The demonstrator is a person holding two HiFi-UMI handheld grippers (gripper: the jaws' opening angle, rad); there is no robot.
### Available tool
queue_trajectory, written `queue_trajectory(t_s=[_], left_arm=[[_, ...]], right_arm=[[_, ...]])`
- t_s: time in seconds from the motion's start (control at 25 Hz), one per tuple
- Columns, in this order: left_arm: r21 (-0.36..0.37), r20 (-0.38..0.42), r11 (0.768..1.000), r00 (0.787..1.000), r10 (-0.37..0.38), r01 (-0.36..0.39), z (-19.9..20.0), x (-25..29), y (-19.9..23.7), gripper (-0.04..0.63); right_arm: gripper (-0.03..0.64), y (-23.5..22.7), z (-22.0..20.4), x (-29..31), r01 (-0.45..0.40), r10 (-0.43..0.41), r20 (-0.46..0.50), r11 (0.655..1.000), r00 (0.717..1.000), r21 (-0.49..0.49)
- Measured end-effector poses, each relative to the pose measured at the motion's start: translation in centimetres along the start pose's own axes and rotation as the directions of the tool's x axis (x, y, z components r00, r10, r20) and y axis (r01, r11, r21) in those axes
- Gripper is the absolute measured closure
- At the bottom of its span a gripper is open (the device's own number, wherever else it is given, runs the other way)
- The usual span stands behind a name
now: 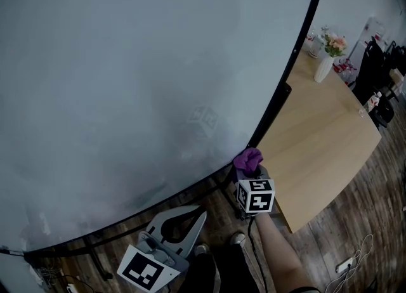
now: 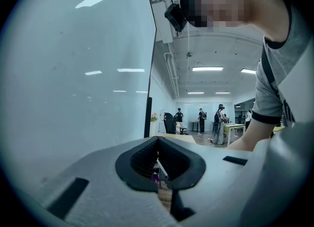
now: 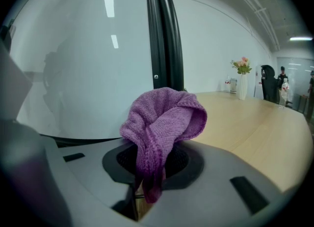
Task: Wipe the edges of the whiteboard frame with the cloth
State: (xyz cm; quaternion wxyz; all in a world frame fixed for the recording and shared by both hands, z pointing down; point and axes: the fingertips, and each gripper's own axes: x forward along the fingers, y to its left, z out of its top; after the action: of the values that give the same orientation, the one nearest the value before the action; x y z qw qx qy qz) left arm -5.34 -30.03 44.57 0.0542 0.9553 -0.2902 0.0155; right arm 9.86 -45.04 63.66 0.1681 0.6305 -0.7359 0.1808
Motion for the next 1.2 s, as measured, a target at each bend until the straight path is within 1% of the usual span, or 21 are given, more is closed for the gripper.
queue_trajectory(t_s=[0.16, 0.32, 0.64, 0.76, 0.92, 1.04, 1.2], left_arm=[[0.001, 0.001, 1.0, 1.0, -0.002, 0.002, 0.0, 0.1, 0.0, 0.58], [0.001, -0.001, 1.0, 1.0, 0.005, -0.005, 0.0, 0.2, 0.1, 0.578], [0.011, 0.003, 1.0, 1.0, 0.028, -0.028, 0.8, 0.2, -0.3, 0.578], [0.02, 0.019, 0.999, 0.999, 0.041, -0.042, 1.3, 0.3, -0.9, 0.58], [0.074, 0.075, 0.995, 0.995, 0.057, -0.063, 2.4, 0.3, -2.4, 0.578], [0.079, 0.08, 0.994, 0.994, 0.069, -0.075, 2.9, -0.2, -4.2, 0.58], [0.082, 0.092, 0.992, 0.992, 0.088, -0.096, 3.7, -0.5, -6.4, 0.58]], right_arm=[[0.534, -0.1, 0.0, -0.1, -0.003, 0.003, 0.008, 1.0, 1.0, 0.0], [0.534, 0.1, 0.0, -1.0, -0.017, 0.016, 0.037, 1.0, 0.999, 0.007], [0.534, 1.1, 0.7, -4.5, -0.063, 0.06, 0.102, 0.998, 0.993, 0.024], [0.534, 1.4, 1.1, -6.4, -0.091, 0.088, 0.122, 0.996, 0.989, 0.02], [0.534, 1.7, 2.0, -9.7, -0.132, 0.129, 0.157, 0.991, 0.979, 0.014], [0.534, 2.2, 2.7, -12.7, -0.164, 0.161, 0.18, 0.986, 0.97, 0.004], [0.534, 2.7, 3.7, -16.7, -0.197, 0.203, 0.203, 0.979, 0.958, -0.05]])
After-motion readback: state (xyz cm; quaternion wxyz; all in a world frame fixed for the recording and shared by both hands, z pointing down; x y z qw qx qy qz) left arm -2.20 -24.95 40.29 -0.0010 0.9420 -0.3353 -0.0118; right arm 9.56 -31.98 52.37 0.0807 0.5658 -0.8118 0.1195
